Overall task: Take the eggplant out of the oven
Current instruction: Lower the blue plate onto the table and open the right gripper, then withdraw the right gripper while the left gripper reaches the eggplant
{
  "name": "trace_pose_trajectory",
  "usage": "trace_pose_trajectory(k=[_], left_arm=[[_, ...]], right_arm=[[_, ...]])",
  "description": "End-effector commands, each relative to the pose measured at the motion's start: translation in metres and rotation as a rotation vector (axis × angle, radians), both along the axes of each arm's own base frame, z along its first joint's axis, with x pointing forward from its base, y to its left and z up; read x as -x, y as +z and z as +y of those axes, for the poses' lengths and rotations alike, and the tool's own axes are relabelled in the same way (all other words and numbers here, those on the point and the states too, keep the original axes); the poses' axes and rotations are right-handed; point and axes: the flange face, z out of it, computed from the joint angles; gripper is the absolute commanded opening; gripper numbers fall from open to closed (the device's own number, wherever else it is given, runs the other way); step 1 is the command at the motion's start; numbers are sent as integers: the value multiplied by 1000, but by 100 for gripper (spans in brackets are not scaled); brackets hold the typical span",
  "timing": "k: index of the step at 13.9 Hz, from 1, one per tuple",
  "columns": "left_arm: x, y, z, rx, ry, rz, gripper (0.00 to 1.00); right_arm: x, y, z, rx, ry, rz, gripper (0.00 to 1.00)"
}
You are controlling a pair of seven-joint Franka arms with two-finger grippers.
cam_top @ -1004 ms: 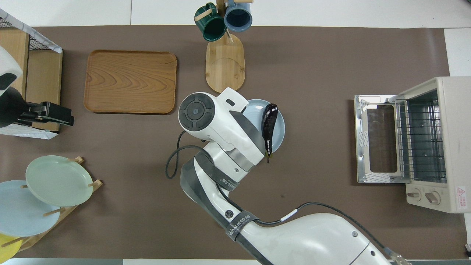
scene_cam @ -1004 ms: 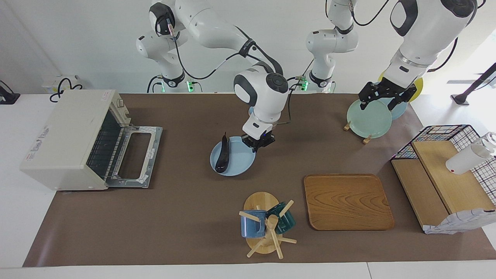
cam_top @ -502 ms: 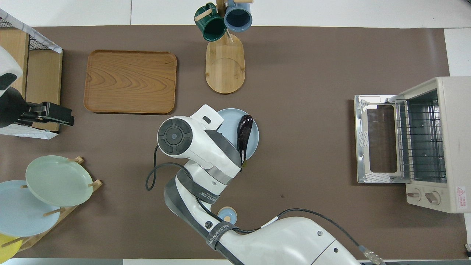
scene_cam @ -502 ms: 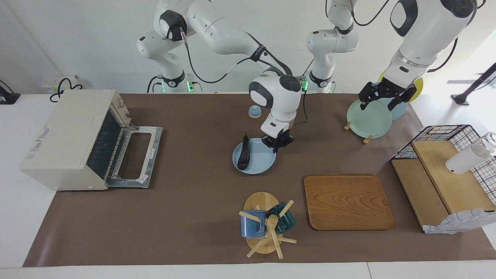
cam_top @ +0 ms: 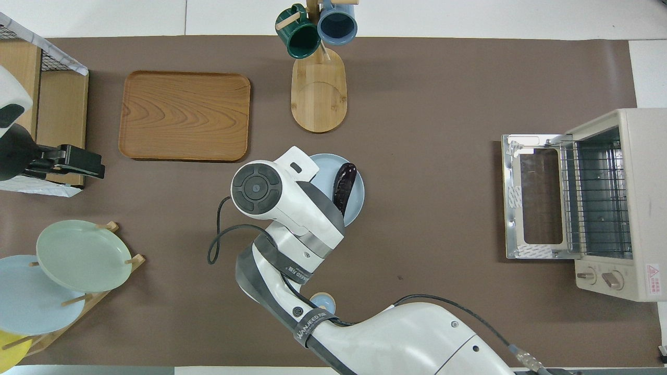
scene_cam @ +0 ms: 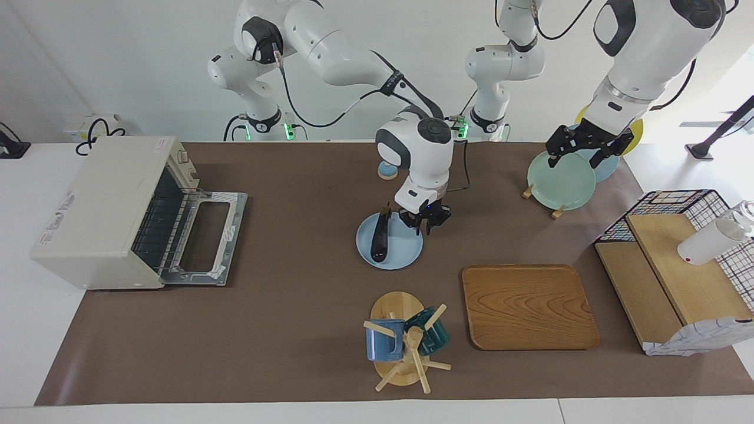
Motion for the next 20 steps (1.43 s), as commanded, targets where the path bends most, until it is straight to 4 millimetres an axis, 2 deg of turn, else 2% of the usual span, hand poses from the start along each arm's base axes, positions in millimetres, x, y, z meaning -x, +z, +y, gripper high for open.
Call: trace_pose_trajectory(k=[1,4,6,8,9,10,12,15,17,18,20], left_arm=[[4,1,4,-14,6,-14,100],[1,1,-4,-11,-5,-47,100],[1,-3,-13,-9,-20,-52,100],[3,-12,-44,-5,-30,-60,100],[4,-18,-67,14,-13,-67,100],[4,-27,-86,30,-5,-76,100],[7,-41,-115,66,-11,-85,100],[-3,-76,-162,142,-26,-67,100],[-8,-115,-215,155,-23,-73,100],[-8,-133,-237,161,-21,-80,100],[-14,-166,-261,170,-30,-94,100]], right_arm=[[-25,37,-38,-15,-68,-3,57],[-43,73,-94,53,-6,48,57],[-63,96,-149,85,13,79,57],[-77,107,-202,132,32,114,55],[-81,105,-226,155,22,151,44],[-80,105,-241,174,5,180,28],[-80,92,-271,238,-13,203,0],[-63,58,-292,281,11,199,0],[-53,24,-329,344,37,171,0],[-45,15,-337,370,68,170,0],[-41,-2,-354,383,69,171,0]])
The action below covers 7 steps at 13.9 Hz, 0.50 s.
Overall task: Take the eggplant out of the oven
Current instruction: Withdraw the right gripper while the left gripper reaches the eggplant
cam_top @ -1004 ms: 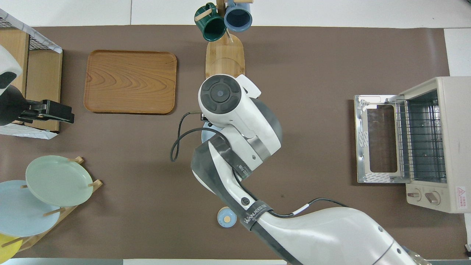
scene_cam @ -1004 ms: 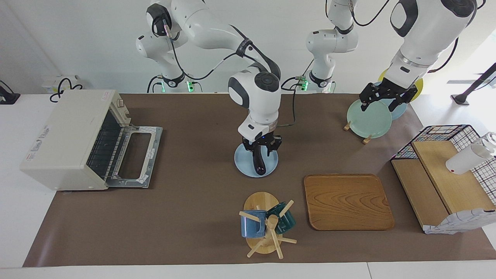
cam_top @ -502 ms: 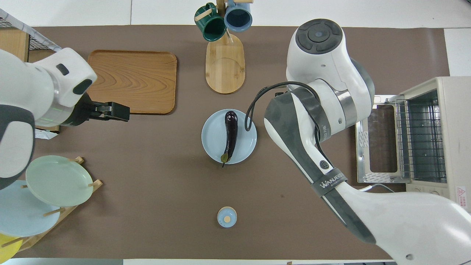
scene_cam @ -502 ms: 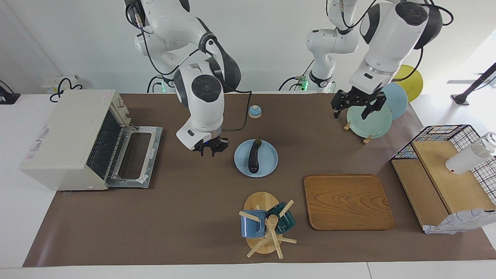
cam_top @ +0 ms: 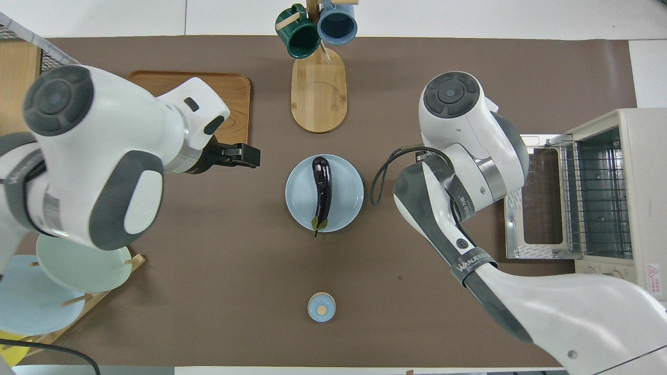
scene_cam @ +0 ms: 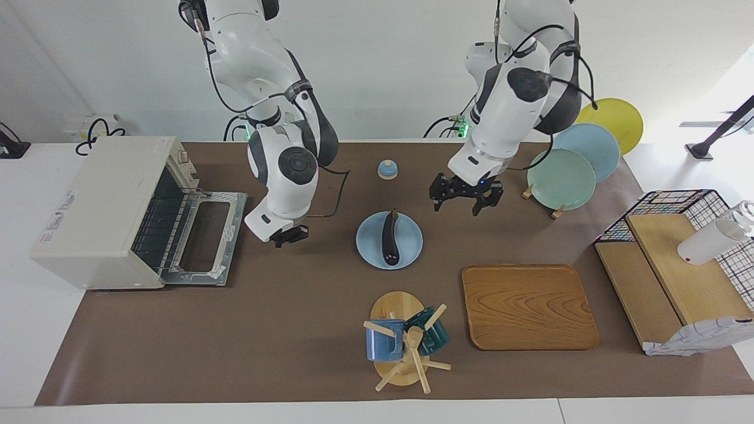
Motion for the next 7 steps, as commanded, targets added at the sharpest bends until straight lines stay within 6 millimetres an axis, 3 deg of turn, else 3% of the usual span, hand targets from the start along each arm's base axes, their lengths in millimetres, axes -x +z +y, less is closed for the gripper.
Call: trace_pose_trajectory(k=[1,5,7], left_arm=[[-11,-39,-30,20,6,-9,100],[-16,-94,-86,33,-39,-5,100],[-11,-109,-97,33,-53,-10,100]], right_arm=[[17,-5,-23,19,44,-7,0],[26,-37,-63,43,44,-6,0],[28,-41,-73,43,35,-2,0]])
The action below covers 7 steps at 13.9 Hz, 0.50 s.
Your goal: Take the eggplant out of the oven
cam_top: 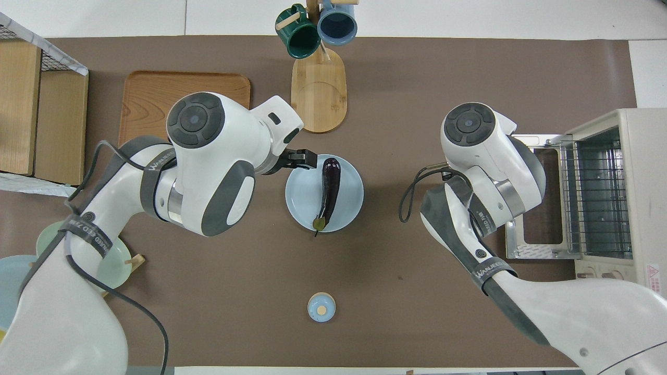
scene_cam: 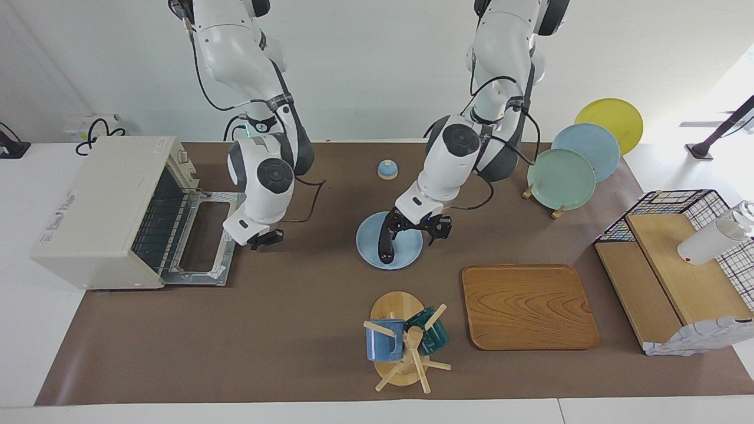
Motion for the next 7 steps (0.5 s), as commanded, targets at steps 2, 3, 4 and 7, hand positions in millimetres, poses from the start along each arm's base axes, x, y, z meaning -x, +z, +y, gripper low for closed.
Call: trace_pose_trajectory(k=[2,3,4,7], left_arm=[[11,-23,-35,13,-29,-6,100],[12,-29,-35,6,-32,-1,100],[18,-34,-39,0,-45,5,100],[26,-47,-38,-16,-53,24,100]], right_arm=[[11,3,-13,1,33,-3,0],[11,3,-14,4,38,2,0],[11,3,-17,11,39,5,0],[12,1,-30,29,27,14,0]])
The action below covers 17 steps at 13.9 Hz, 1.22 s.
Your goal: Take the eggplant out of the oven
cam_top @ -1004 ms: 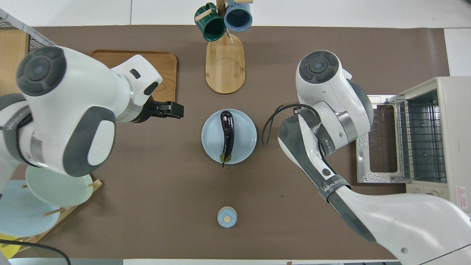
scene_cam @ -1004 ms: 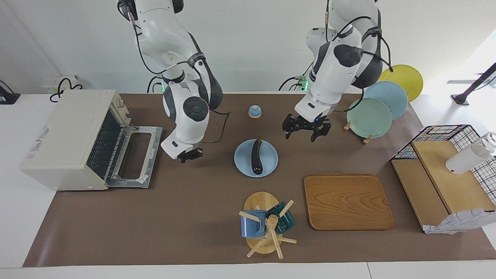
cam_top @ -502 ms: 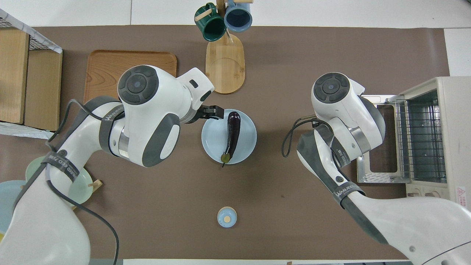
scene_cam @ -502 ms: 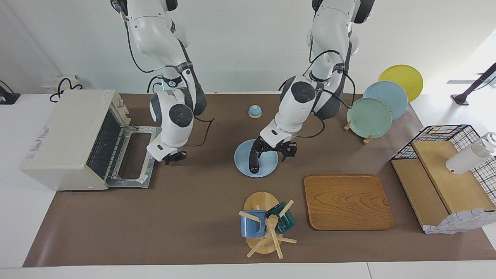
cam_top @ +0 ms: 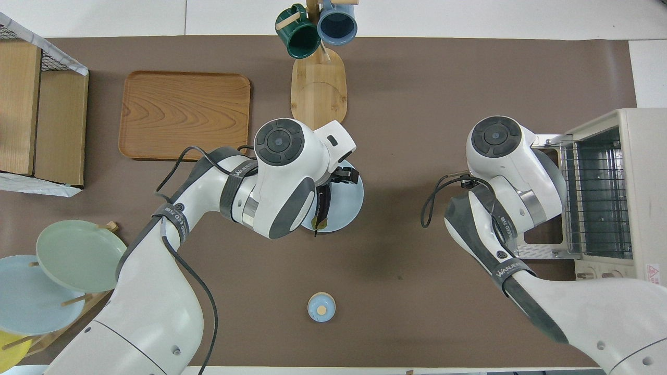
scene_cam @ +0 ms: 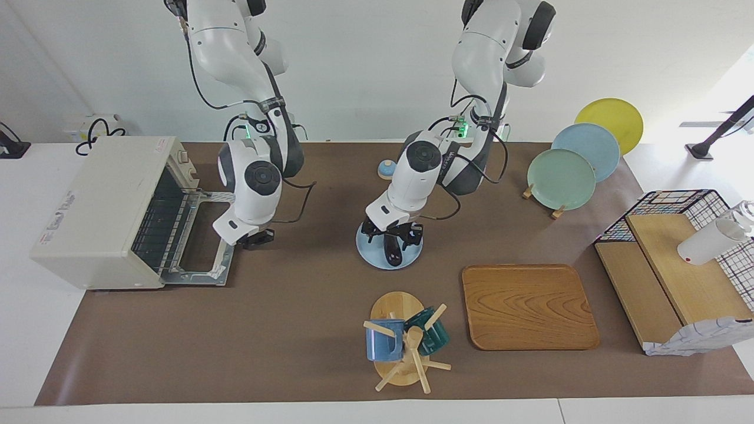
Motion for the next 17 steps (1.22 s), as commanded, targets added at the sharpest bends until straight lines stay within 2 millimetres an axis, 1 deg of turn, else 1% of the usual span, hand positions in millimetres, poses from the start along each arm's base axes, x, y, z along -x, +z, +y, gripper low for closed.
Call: trace_pose_trajectory(k=[1,2,3,6,7,8,9,10,11,12,13,14,15,16,17], left_arm=[[11,-11,-1,-8,0,10,100],[15,-15,1,-15,0,17,100],[16,-16,3,-17,5,22,100],[18,-22,4,-6,39,8,100],[21,-25,5,-5,41,4,94],[21,-26,6,-7,42,6,86],[22,-26,5,-9,40,10,77],[20,-24,5,-7,43,12,67],[20,-23,5,-9,42,16,57],[19,-21,5,-11,42,20,45],[19,-19,5,-19,38,33,32],[17,-15,6,-28,37,48,15],[13,-9,9,-30,42,54,0],[12,3,13,-27,44,49,0],[6,18,24,-25,58,47,0]], right_arm=[[6,3,-22,25,14,8,0],[6,3,-30,27,3,11,0],[6,2,-33,26,1,14,0],[6,2,-33,27,10,20,0],[5,5,-30,32,15,24,0],[4,9,-29,42,22,34,0],[0,23,-31,50,40,45,0],[-3,36,-39,49,82,74,0],[-5,47,-53,35,121,90,0],[-6,50,-71,25,132,104,0],[-7,60,-79,23,141,101,0],[-5,71,-82,21,159,103,0],[-2,80,-85,25,158,112,0],[1,90,-89,27,152,106,0],[3,97,-93,27,159,116,0]])
